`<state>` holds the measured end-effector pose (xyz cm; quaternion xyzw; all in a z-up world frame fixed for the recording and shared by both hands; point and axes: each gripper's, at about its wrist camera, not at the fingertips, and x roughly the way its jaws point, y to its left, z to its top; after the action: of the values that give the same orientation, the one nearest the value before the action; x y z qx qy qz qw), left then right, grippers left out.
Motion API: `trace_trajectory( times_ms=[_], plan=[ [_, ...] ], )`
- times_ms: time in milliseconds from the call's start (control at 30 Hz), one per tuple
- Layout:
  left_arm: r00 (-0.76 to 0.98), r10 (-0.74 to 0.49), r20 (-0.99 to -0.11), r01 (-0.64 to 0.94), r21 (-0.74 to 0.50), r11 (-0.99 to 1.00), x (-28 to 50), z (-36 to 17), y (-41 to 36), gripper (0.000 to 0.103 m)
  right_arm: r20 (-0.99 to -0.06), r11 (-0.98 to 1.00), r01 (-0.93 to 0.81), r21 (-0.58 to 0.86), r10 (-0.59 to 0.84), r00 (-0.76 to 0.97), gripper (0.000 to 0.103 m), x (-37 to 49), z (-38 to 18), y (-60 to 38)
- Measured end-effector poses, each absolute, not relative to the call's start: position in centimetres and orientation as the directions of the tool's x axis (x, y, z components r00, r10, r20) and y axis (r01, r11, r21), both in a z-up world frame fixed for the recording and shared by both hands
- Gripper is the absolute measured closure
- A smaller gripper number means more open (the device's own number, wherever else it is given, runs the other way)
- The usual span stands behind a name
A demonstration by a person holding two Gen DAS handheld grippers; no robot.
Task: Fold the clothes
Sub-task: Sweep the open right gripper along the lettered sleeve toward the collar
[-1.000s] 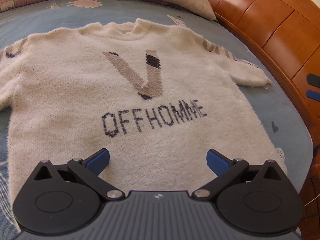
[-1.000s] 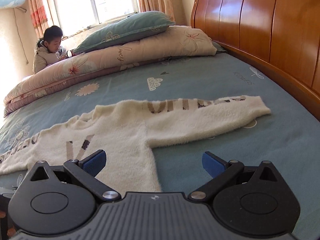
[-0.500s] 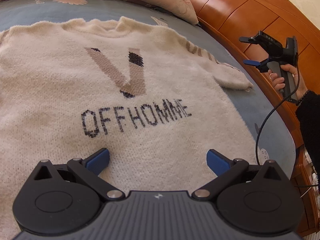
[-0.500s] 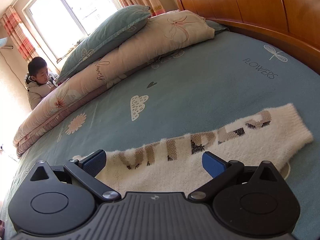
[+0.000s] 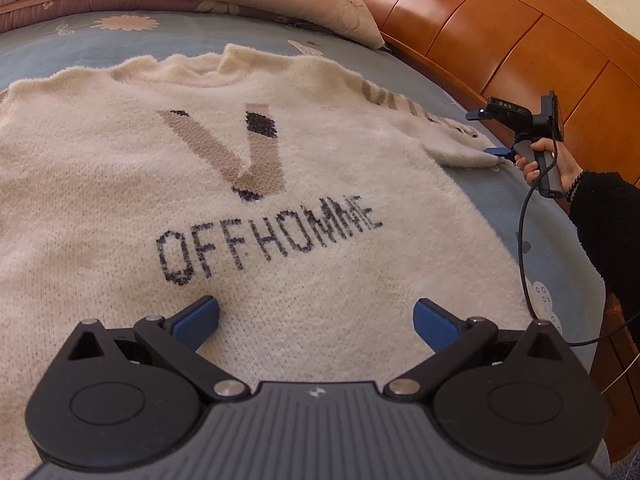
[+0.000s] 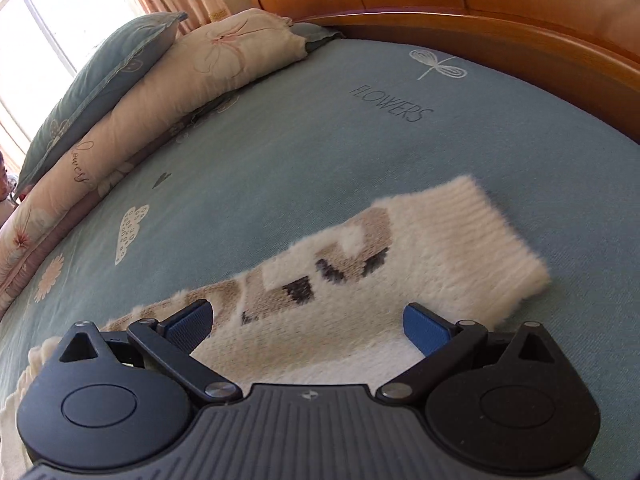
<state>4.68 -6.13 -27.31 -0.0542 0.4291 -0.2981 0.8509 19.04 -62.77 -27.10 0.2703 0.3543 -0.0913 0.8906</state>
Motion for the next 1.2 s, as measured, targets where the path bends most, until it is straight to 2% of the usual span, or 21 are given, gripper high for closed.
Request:
trace_trajectory(
  times_ms=[133,400,600,700,733,800,900,1067,1200],
  plan=[
    [0.451,-0.561,-0.694,0.458,-0.359,0.813,4.7,-27.3,-6.0,0.001,-0.692,0.831,0.413,0.372,-0.049,0.721,0.0,19.0,-26.3,-63.1],
    [0.453,-0.559,-0.694,0.463,-0.352,0.813,4.6,-27.3,-6.1,0.001,-0.635,0.877,0.084,0.472,0.272,0.723,0.0,22.7,-24.9,-56.5],
    [0.452,-0.566,-0.69,0.461,-0.362,0.81,4.8,-27.3,-6.0,0.001,-0.707,0.915,0.046,0.401,0.277,0.651,0.0,24.6,-27.4,-55.5],
    [0.455,-0.559,-0.693,0.464,-0.352,0.813,4.8,-27.3,-6.1,0.001,-0.683,0.879,0.199,0.433,0.176,0.709,0.001,23.4,-27.5,-58.4],
    [0.455,-0.556,-0.696,0.465,-0.346,0.815,4.7,-27.3,-6.2,0.001,-0.677,0.854,0.264,0.45,0.133,0.724,0.004,22.9,-27.5,-59.4],
    [0.456,-0.548,-0.702,0.469,-0.334,0.818,4.7,-27.3,-6.4,0.001,-0.682,0.837,0.308,0.452,0.102,0.724,0.003,22.3,-26.8,-59.4],
    [0.453,-0.541,-0.709,0.479,-0.318,0.818,4.7,-27.2,-6.5,0.001,-0.732,0.89,0.273,0.365,0.093,0.675,0.003,22.6,-24.7,-56.0],
    [0.45,-0.518,-0.727,0.557,-0.226,0.799,4.1,-27.1,-7.3,0.001,-0.768,0.943,0.128,0.308,0.167,0.619,0.003,23.9,-20.6,-45.6],
    [0.449,-0.511,-0.733,0.533,-0.238,0.812,4.2,-26.2,-6.7,0.001,-0.786,0.976,0.061,0.207,0.129,0.605,0.003,25.1,-20.0,-36.6]
  ],
)
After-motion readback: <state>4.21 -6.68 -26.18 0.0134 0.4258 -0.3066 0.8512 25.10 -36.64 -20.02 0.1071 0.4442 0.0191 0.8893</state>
